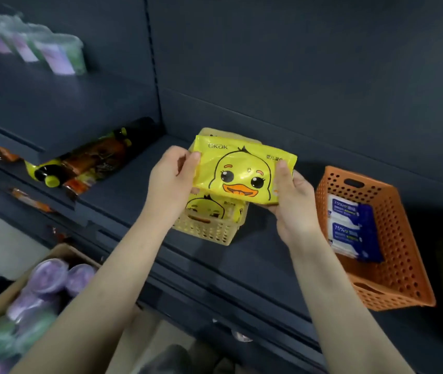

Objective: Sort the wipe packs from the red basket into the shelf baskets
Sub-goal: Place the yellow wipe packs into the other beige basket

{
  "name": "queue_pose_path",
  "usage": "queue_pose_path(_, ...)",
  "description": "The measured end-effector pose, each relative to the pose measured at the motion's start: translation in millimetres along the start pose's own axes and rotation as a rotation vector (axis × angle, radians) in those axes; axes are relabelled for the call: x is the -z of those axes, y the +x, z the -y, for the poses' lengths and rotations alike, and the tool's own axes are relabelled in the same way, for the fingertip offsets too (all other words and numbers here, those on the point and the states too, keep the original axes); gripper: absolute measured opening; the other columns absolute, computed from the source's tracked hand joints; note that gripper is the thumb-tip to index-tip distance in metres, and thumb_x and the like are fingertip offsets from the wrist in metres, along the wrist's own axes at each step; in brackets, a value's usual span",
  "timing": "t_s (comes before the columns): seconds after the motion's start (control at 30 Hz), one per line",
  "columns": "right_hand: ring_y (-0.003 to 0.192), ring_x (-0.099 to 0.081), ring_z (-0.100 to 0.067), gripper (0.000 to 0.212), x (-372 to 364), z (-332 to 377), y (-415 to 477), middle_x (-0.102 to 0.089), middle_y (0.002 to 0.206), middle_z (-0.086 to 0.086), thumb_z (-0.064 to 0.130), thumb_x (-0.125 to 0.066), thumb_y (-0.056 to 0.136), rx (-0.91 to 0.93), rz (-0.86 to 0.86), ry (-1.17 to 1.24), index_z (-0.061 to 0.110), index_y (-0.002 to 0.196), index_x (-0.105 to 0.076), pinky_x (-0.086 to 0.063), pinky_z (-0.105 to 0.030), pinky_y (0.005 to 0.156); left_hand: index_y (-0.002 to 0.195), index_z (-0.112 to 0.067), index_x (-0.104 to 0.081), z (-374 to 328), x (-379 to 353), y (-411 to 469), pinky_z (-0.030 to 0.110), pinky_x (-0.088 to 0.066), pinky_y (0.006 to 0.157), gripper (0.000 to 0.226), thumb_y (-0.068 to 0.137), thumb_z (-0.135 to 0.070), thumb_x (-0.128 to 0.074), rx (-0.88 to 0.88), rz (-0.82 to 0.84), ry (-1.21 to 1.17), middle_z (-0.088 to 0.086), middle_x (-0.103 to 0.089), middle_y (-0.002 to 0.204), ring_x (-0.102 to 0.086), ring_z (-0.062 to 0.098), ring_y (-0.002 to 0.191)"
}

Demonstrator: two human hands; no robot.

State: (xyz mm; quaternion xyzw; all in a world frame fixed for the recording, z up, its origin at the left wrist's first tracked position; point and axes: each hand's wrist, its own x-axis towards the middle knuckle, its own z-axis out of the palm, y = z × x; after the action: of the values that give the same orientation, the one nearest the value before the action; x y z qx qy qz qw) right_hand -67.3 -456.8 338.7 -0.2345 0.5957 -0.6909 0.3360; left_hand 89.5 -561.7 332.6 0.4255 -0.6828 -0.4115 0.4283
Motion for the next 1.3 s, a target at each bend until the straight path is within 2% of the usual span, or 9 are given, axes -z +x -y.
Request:
queue_pose_path(0.13,0.078,-0.073,-0.013,0.021,-9.1,8.7,50.5,-0.075,0.080,0.008,0.033,-0.046,0.101,0.049,-0.170,-0.045,0.023,0.092,-0.062,-0.060,-0.036,0.066,0.099,-0.027,-0.053,28.7,5.0,61.3,0.025,-0.050,0.084,0.013,0.101,-0.034,-0.041,0.027,0.119,0.039,-0.011,-0.068,0.097,-0.064,0.008,0.095)
queue_pose_path(0.23,0.082,-0.069,-0.024,0.026,-17.9,1.2,87.8,-0.069,0.080,0.003,0.040,-0.049,0.098,0.081,-0.306,-0.177,0.025,0.080,-0.061,-0.059,-0.043,0.076,0.123,-0.020,-0.051,48.5,0.9,100.7,0.012,-0.037,0.087,0.027,0.103,-0.032,-0.039,0.016,0.192,0.118,-0.007,-0.060,0.123,-0.054,0.006,0.114)
queue_pose_path(0.37,0.061,-0.040,-0.014,0.037,-39.0,-20.0,122.9,-0.043,0.066,0.001,0.039,-0.043,0.099,0.104,-0.389,-0.496,0.018,0.069,-0.042,-0.037,-0.032,0.063,0.143,-0.017,-0.038,71.0,-16.5,137.4,0.028,-0.032,0.109,0.044,0.103,-0.035,-0.036,0.083,0.315,0.143,0.000,-0.043,0.147,-0.041,0.014,0.133)
queue_pose_path(0.5,0.055,-0.040,-0.008,0.037,-49.0,-42.0,146.6,-0.044,0.063,0.008,0.036,-0.039,0.102,0.077,-0.450,-0.637,0.023,0.067,-0.041,-0.036,-0.028,0.058,0.151,-0.017,-0.023,84.7,-33.4,154.0,0.031,-0.026,0.111,0.052,0.104,-0.038,-0.030,0.112,0.461,0.154,0.002,-0.031,0.155,-0.033,0.018,0.141)
queue_pose_path(0.8,0.063,-0.048,-0.009,0.033,-74.6,-55.6,173.9,-0.053,0.078,0.003,0.036,-0.038,0.103,-0.048,-0.377,-0.829,0.006,0.102,-0.052,-0.041,-0.026,0.057,0.149,-0.020,-0.018,95.6,-43.6,153.9,0.017,-0.038,0.073,0.050,0.104,-0.041,-0.025,0.112,0.550,0.096,-0.008,-0.048,0.117,-0.050,0.005,0.092)
queue_pose_path(0.9,0.064,-0.051,-0.012,0.031,-82.7,-60.7,178.4,-0.062,0.098,-0.010,0.031,-0.037,0.103,-0.114,-0.322,-0.922,0.004,0.113,-0.049,-0.040,-0.023,0.052,0.148,-0.021,-0.020,97.9,-44.8,155.2,0.020,-0.039,0.074,0.048,0.104,-0.040,-0.027,0.113,0.556,0.099,-0.007,-0.050,0.119,-0.053,0.005,0.088)
queue_pose_path(1.1,0.120,-0.049,-0.030,0.043,-78.3,-61.1,164.6,-0.051,0.132,-0.013,0.028,-0.052,0.098,0.379,-0.425,-1.240,0.008,0.135,-0.048,-0.044,-0.038,0.098,0.146,-0.023,-0.018,100.2,-45.2,160.1,0.013,-0.042,0.059,0.046,0.104,-0.040,-0.024,0.151,0.590,0.064,-0.015,-0.051,0.096,-0.051,-0.004,0.070)
queue_pose_path(1.2,0.121,-0.052,-0.025,0.035,-79.4,-70.1,161.3,-0.055,0.131,-0.008,0.028,-0.051,0.098,0.344,-0.202,-1.198,0.011,0.128,-0.059,-0.042,-0.030,0.098,0.145,-0.026,-0.018,103.2,-45.7,160.1,0.027,-0.049,0.067,0.047,0.103,-0.046,-0.022,0.199,0.569,0.013,-0.017,-0.048,0.084,-0.055,0.006,0.071)
queue_pose_path(1.3,0.141,-0.032,-0.025,0.042,-82.7,-90.9,158.7,-0.042,0.149,-0.004,0.037,-0.044,0.100,0.299,-0.040,-1.338,0.025,0.139,-0.051,-0.031,-0.041,0.114,0.145,-0.029,-0.020,105.4,-47.1,160.3,0.046,-0.053,0.081,0.046,0.102,-0.047,-0.022,0.196,0.564,0.021,-0.015,-0.046,0.080,-0.057,0.021,0.082)
